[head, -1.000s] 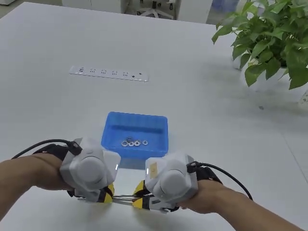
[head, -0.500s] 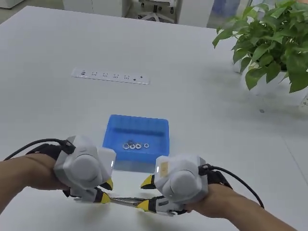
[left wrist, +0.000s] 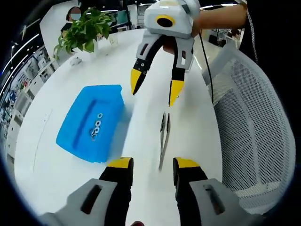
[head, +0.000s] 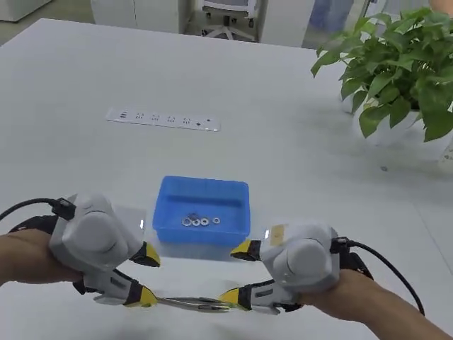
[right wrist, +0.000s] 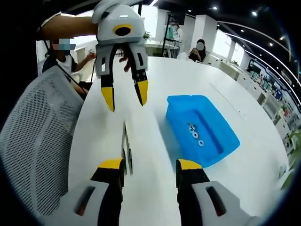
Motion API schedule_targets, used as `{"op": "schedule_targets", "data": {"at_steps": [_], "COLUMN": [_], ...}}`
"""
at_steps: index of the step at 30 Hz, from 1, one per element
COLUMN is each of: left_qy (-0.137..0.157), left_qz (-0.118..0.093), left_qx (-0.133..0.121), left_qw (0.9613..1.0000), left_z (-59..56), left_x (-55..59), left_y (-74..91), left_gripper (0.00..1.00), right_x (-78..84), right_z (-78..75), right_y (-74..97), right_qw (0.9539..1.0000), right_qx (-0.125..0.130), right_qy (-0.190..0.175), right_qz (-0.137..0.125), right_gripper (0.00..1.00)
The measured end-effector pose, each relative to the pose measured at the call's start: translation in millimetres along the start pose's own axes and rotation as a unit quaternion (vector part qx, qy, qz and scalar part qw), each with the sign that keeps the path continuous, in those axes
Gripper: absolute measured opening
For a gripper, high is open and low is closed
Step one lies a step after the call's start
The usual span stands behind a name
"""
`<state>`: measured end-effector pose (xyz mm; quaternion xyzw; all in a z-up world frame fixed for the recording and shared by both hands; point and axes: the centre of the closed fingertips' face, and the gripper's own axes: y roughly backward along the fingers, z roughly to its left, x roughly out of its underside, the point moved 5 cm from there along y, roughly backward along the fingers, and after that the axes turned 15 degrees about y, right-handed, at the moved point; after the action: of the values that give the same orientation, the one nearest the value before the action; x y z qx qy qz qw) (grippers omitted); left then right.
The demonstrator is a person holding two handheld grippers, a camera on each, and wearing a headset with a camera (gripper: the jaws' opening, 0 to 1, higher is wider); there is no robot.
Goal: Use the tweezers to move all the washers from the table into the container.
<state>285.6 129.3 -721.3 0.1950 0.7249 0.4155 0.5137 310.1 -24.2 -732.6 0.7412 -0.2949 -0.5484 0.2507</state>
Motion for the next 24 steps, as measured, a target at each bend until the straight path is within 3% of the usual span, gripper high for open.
{"op": "schedule_targets", "data": {"at_steps": [8,20,24], "left_qy": [0.040,0.062,0.064], "left_qz": [-0.060,-0.109,-0.130], "left_qx": [-0.009,-0.021,-0.039], "left_qw": [0.9974,0.9919,0.9886], "left_z": [2.1,1.2,2.9], "left_x": [-8.9,-16.3,-21.6], "left_y": [16.8,28.7,34.0], "left_gripper": [0.55,0.74,0.81], "right_x": [15.8,36.4,39.4], "right_z": [-5.5,-6.6,-6.0], "right_y": [23.5,51.6,56.4], "right_qw": [0.9977,0.9919,0.9904], "right_qx": [0.037,0.077,0.084], "right_qy": [-0.055,-0.099,-0.108], "right_qz": [-0.014,-0.020,-0.021], "right_gripper": [0.61,0.83,0.90]}}
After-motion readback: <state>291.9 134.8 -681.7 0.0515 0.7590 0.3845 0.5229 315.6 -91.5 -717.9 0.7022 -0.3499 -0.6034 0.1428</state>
